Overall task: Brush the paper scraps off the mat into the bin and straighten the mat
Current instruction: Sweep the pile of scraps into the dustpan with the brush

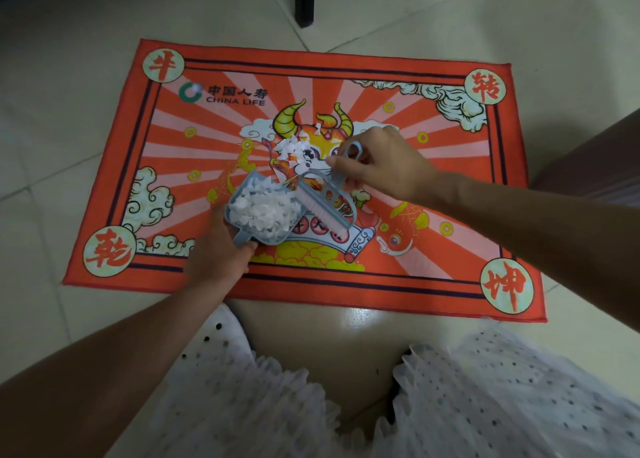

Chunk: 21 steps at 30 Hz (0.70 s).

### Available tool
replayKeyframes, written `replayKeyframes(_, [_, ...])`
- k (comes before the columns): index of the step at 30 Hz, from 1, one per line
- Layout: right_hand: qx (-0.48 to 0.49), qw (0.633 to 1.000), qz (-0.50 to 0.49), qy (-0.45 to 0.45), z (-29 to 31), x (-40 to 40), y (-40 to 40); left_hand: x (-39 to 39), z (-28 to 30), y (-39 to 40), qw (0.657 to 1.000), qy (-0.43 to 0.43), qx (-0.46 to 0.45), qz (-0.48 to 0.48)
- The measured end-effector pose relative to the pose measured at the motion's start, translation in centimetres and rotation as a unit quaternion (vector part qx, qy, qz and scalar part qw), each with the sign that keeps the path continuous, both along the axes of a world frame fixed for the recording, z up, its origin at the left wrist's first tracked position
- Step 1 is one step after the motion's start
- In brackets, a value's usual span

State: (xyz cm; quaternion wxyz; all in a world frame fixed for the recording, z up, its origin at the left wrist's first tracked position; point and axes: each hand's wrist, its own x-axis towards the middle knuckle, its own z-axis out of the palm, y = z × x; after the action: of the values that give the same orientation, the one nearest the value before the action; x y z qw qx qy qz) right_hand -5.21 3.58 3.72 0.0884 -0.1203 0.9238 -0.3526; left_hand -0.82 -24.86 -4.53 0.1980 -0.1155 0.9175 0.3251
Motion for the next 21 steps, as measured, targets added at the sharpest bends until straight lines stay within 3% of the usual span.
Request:
replayKeyframes(3, [0.017,1.000,0.009,-0.023,-0.5,0.4,-0.7,-0.2,0.1,-1.0,1.000,-0.002,-0.007,0.006])
replayKeyframes(8, [0.146,0.989,0.038,0.010,-0.9,-0.6,-2.0,-0.3,0.1,-1.3,1.000,-0.004,-0.012,0.003])
replayKeyframes(21, [0.191,0.979,0.047,0.045,-0.6,-3.9,-3.1,-0.8,0.6,-1.2,1.000,-0.007,-0.021,-0.004])
